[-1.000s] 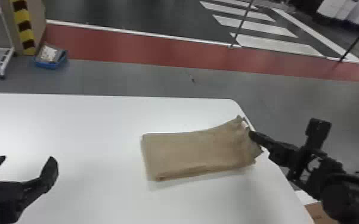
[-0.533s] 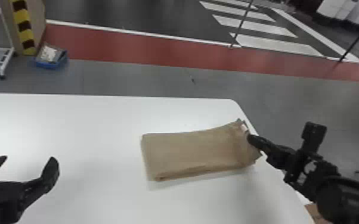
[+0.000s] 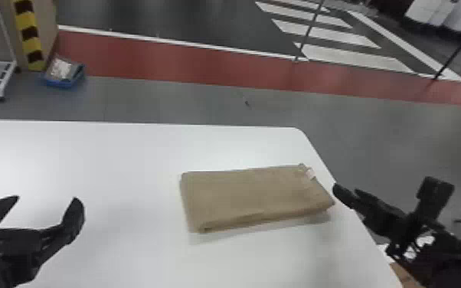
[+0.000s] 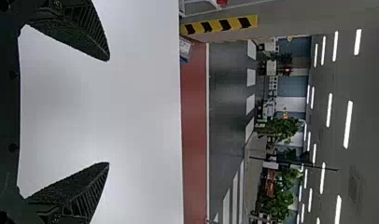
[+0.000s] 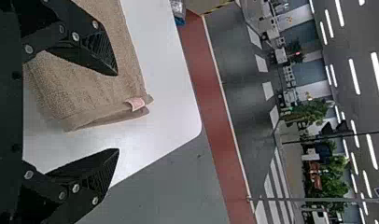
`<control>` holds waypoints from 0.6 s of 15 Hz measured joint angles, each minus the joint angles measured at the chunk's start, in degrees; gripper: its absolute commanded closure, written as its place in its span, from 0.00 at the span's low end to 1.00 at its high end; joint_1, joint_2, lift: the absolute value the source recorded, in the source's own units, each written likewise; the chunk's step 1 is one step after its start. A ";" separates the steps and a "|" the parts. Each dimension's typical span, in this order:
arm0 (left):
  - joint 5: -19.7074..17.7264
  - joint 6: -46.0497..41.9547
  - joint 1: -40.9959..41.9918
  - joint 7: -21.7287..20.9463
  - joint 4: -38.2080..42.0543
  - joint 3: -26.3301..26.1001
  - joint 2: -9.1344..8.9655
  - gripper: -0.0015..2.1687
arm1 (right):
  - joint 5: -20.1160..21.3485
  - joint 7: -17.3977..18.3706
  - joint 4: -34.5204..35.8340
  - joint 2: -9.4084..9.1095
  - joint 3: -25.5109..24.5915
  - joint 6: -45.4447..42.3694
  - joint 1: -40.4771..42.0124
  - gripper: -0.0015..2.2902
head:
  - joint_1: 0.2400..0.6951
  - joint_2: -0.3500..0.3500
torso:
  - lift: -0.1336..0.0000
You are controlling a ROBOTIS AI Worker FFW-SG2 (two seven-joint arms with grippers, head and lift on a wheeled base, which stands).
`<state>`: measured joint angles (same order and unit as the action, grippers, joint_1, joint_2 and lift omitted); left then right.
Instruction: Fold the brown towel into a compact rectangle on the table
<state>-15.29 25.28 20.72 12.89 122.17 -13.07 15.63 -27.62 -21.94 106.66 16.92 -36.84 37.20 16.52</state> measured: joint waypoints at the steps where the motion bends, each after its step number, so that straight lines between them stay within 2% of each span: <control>1: 0.00 -0.74 -0.44 0.58 -0.23 -1.27 -0.03 0.04 | -0.39 -0.34 1.52 -1.27 -0.90 -0.87 1.33 0.02 | 1.00 0.00 | 0.07; 4: -0.13 -4.98 -2.13 2.80 -2.28 -6.49 -0.15 0.04 | -0.59 -0.33 4.63 -4.46 -2.01 -4.04 4.71 0.04 | 1.00 0.00 | 0.07; 6: -0.57 -6.81 -3.36 2.65 -4.31 -9.94 -0.36 0.08 | -0.28 -0.37 5.98 -6.01 -2.07 -5.98 6.67 0.04 | 1.00 0.00 | 0.07; 9: -3.70 -7.40 -5.78 1.56 -7.24 -14.74 -0.84 0.10 | -0.67 -0.47 7.72 -8.27 -2.39 -10.51 10.07 0.04 | 1.00 0.00 | 0.07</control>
<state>-18.99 17.88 14.94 14.46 114.92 -27.81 14.79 -28.30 -22.41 114.38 8.65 -39.23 26.69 26.59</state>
